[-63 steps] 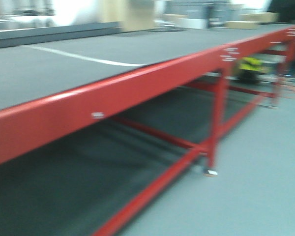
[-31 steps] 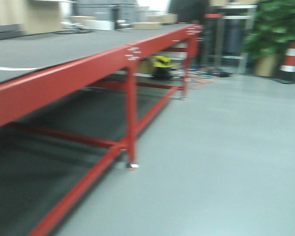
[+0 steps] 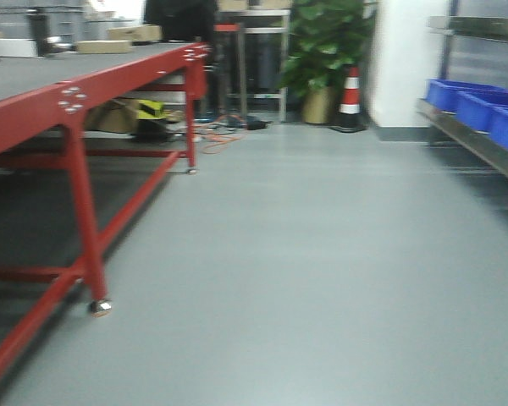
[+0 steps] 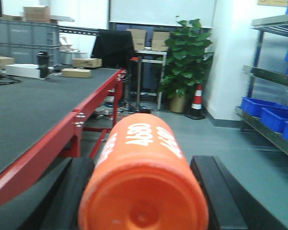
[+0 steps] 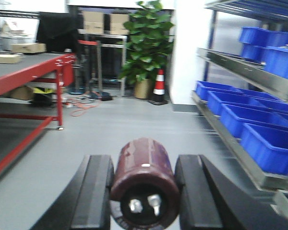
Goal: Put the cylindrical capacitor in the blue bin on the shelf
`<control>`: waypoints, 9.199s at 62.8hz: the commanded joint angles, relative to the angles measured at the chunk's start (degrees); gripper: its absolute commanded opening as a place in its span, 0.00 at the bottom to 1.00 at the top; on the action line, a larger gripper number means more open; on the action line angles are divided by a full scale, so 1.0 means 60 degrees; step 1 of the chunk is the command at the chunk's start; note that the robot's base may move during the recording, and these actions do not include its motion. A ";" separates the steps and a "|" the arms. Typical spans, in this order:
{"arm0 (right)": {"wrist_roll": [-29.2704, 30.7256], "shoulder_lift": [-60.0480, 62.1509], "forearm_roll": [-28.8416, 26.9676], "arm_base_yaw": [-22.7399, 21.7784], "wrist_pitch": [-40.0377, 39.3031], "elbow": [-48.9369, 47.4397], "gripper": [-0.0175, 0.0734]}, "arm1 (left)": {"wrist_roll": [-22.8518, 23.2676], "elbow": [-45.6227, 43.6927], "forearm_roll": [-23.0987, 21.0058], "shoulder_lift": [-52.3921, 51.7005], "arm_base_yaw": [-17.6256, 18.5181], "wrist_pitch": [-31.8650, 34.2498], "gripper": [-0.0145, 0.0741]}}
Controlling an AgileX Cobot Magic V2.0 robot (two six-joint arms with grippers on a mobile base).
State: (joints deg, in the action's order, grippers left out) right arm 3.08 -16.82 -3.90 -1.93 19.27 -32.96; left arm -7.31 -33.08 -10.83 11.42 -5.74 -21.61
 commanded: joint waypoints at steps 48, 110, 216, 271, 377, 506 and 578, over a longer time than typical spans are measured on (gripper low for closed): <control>0.0026 0.0031 0.0054 -0.0050 -0.0289 -0.0044 0.01 | -0.0006 -0.0022 -0.0071 -0.0044 0.0029 0.0205 0.04; 0.0026 0.0031 0.0054 -0.0050 -0.0289 -0.0044 0.01 | -0.0006 -0.0022 -0.0071 -0.0044 0.0029 0.0205 0.04; 0.0026 0.0031 0.0054 -0.0050 -0.0289 -0.0044 0.01 | -0.0006 -0.0022 -0.0071 -0.0044 0.0029 0.0205 0.04; 0.0026 0.0031 0.0054 -0.0050 -0.0289 -0.0044 0.01 | -0.0006 -0.0022 -0.0071 -0.0044 0.0029 0.0205 0.04; 0.0753 -0.7084 0.0047 0.3557 -0.1084 -0.5006 0.01 | -0.3029 -0.5839 -0.2019 0.8870 0.2975 -0.0014 0.04; 0.0753 -0.2427 -0.0037 0.3634 -0.1359 -0.0878 0.01 | -0.2970 0.0422 -0.3508 0.3942 0.3387 0.3516 0.04; 0.0753 0.0402 0.0792 0.3491 -0.0074 0.0379 0.01 | -0.2970 0.1976 -0.3508 0.0397 0.3387 0.3602 0.04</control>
State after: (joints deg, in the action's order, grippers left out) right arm 7.42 -15.75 -1.56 20.03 19.28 -32.26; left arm -25.42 -21.39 -31.52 14.05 14.76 -0.86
